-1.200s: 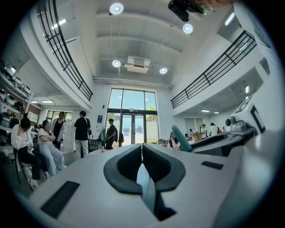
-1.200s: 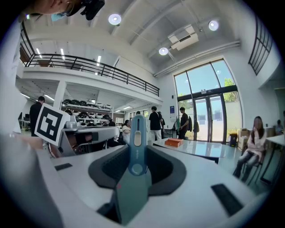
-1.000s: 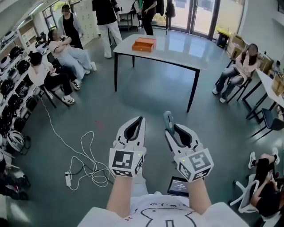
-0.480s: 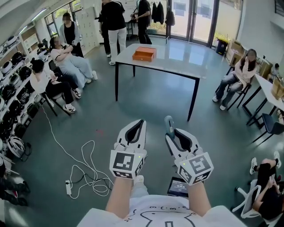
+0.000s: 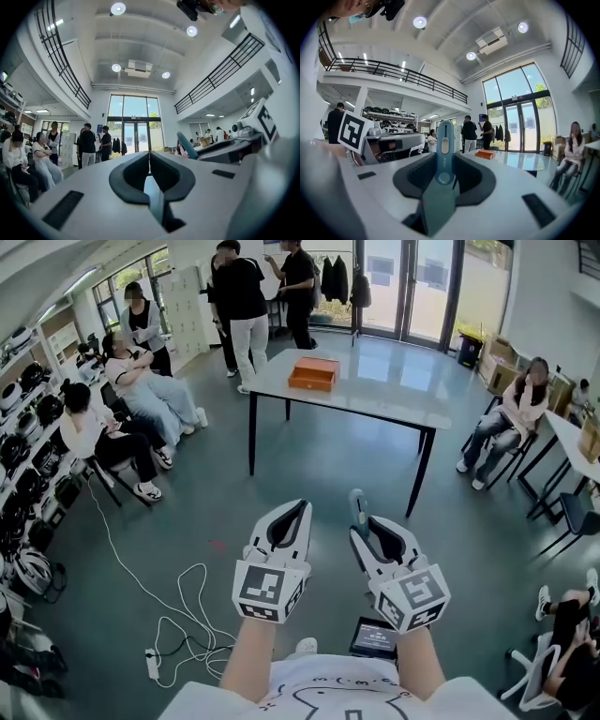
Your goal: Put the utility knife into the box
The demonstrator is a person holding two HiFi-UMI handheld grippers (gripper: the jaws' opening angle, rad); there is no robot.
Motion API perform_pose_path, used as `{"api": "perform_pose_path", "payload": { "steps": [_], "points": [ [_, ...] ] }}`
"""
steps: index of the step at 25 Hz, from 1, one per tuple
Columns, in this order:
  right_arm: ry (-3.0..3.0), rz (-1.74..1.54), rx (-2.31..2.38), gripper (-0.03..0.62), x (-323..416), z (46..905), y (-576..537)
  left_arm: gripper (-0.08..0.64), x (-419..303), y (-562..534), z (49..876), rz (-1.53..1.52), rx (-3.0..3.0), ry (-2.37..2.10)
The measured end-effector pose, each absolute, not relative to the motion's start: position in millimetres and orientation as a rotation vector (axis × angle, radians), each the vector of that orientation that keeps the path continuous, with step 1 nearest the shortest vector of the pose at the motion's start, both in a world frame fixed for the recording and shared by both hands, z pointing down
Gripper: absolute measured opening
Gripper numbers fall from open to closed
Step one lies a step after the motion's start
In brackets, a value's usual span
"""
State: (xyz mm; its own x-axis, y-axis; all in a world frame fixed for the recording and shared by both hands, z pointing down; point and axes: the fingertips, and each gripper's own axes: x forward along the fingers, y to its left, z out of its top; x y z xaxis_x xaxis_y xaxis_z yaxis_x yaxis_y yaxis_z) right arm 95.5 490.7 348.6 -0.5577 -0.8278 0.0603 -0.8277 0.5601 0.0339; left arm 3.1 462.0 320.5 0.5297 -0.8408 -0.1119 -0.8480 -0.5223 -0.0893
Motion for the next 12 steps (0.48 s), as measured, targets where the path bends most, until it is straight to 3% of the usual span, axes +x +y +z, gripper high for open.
{"api": "perform_pose_path", "payload": {
  "steps": [12],
  "points": [
    [-2.686, 0.042, 1.452, 0.132, 59.1, 359.1, 430.1, 0.017, -42.6, 397.6, 329.7, 0.123, -2.67, 1.463]
  ]
}}
